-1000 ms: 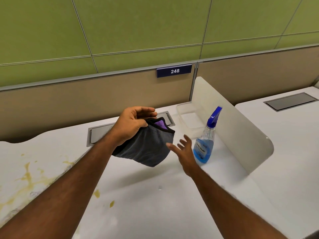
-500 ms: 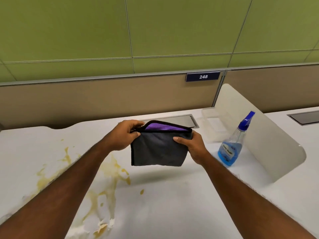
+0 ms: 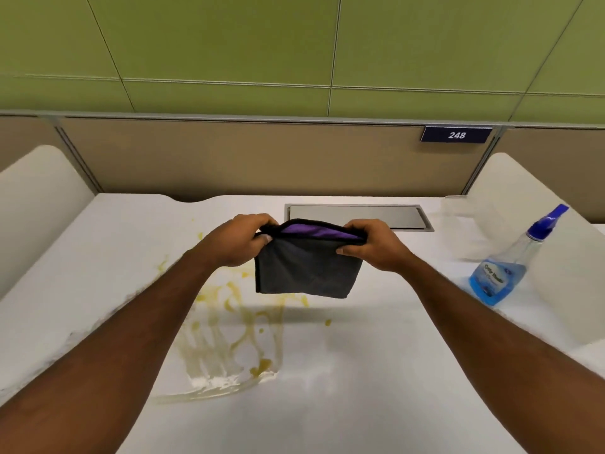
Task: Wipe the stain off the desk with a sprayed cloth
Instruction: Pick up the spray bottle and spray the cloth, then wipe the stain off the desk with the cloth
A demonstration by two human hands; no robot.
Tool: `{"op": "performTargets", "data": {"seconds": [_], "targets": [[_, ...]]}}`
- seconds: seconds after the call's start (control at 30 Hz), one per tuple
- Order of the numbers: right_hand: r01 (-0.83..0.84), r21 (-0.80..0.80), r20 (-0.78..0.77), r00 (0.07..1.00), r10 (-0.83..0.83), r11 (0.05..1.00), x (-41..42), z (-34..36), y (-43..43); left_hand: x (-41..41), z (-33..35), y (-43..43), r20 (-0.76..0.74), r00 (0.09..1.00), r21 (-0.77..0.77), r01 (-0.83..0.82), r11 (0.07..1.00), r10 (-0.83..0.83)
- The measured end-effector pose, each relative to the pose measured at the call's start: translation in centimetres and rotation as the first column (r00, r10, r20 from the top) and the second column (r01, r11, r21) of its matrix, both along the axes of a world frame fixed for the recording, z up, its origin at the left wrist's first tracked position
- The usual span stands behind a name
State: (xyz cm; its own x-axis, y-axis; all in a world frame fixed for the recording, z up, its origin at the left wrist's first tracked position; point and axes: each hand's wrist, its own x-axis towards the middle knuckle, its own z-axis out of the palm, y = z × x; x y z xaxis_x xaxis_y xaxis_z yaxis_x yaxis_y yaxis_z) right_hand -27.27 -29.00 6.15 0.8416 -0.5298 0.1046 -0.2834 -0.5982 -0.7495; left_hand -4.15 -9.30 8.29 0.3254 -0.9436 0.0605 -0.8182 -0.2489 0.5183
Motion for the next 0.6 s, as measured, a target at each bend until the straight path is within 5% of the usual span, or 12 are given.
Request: {"op": "performTargets", "data": {"seconds": [0.23,0.4,0.6], "targets": [[-0.01,-0.134,-0.122,0.992,-0.007,0.991,3.2,-0.4,1.8,0.7,-1.2,2.4,0.125,0.976,0.047,-0.185,0.982,0.178],[0.094,-0.195,-0.046,0.993,-0.104,0.976,3.4,-2.2,4.0,-0.2,-3.6,3.4,0.168,0.948,-0.031,-0.27,0.962,0.271],[-0.019,-0.292,-0.192,0.981,-0.039,0.956,0.5,-8.5,8.2,-3.1,-9.4,8.1,0.211,0.961,0.1,-0.205,0.974,0.18]]}}
